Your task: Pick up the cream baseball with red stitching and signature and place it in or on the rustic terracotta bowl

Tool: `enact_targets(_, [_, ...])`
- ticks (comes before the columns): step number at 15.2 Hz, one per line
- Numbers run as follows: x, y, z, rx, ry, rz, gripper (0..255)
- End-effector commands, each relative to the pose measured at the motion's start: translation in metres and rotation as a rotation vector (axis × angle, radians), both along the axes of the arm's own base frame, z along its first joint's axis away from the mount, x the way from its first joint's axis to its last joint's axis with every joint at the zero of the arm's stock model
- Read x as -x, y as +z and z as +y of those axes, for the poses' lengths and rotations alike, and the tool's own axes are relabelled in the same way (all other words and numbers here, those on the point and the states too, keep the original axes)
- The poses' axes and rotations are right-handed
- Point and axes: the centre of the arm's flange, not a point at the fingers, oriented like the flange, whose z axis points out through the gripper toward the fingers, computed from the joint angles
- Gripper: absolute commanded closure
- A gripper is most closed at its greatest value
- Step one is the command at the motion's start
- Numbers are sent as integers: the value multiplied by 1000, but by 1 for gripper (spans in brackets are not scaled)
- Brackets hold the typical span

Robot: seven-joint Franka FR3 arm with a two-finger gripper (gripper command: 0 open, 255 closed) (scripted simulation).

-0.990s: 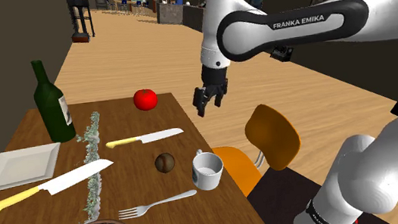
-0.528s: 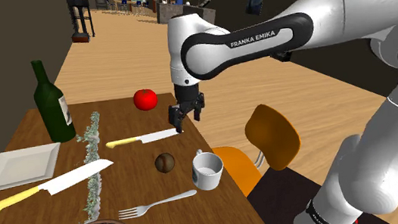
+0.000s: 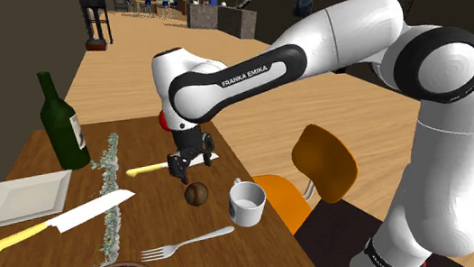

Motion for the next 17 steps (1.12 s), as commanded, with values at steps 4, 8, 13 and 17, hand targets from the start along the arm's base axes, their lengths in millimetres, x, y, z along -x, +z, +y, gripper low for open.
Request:
enact_targets(4, [-12,-41,26,12,12,36,0])
enact_targets(8, [-8,-62,24,12,12,36,0])
enact_targets(13, [-6,-70,23,12,12,36,0])
enact_targets(17, [-6,-70,23,12,12,36,0])
